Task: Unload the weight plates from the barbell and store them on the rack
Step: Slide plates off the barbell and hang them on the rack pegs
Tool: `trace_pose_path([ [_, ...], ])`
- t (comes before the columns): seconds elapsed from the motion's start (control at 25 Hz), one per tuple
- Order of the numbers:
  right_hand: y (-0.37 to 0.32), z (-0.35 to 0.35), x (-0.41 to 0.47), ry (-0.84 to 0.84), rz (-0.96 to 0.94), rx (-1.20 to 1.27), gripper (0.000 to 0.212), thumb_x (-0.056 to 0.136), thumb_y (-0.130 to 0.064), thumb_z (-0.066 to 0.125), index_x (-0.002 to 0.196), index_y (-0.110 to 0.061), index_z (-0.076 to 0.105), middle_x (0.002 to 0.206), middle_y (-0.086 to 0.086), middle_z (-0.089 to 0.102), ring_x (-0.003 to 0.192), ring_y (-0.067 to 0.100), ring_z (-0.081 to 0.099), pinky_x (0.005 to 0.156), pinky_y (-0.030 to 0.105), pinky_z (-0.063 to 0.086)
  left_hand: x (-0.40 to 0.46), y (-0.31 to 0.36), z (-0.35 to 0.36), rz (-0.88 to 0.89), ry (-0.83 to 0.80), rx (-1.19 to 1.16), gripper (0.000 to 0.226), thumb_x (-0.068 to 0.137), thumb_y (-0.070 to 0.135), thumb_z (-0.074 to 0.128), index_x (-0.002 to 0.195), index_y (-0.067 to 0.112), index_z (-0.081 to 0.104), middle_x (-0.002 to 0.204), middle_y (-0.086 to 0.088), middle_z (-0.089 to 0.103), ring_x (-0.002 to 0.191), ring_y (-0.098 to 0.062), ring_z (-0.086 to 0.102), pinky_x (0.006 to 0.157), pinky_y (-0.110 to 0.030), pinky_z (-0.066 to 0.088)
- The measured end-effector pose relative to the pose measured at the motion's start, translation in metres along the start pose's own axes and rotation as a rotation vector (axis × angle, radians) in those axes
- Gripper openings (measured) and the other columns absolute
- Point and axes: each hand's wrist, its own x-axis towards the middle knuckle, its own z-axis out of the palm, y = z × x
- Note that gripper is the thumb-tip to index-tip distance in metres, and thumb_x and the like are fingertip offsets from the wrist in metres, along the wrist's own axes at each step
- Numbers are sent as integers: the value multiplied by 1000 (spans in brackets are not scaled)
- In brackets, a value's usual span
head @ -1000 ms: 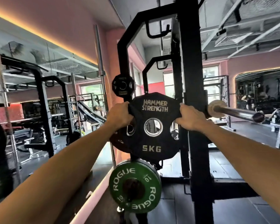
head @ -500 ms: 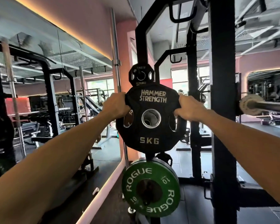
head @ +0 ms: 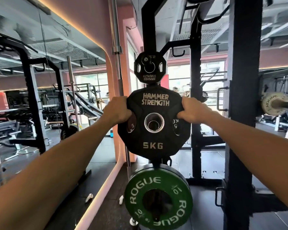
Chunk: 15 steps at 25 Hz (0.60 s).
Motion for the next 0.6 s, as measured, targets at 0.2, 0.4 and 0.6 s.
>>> trace_pose_path([
  [0.2, 0, 52, 35, -62, 58, -58, 29, 75, -29, 64, 90, -17, 43, 90, 3, 54, 85, 28, 56, 77, 41, 49, 30, -47, 56, -2, -51, -33, 16, 70, 10, 60, 80, 17, 49, 69, 0, 47, 71, -29, 50, 61, -32, 38],
  [0.4, 13, 104, 71, -106, 114, -79, 32, 76, -31, 64, 90, -18, 39, 97, 5, 54, 95, 32, 57, 81, 43, 47, 63, -85, 116, 12, -140, -96, 20, 68, 12, 58, 84, 21, 51, 70, 0, 49, 81, -36, 61, 63, -31, 38],
  [0.6, 33, 151, 95, -155, 156, -115, 33, 79, -29, 64, 88, -17, 35, 99, 10, 56, 95, 34, 57, 73, 37, 39, 81, -106, 170, 7, -205, -151, 29, 66, 14, 56, 95, 15, 59, 90, -12, 65, 92, -41, 62, 70, -38, 48],
])
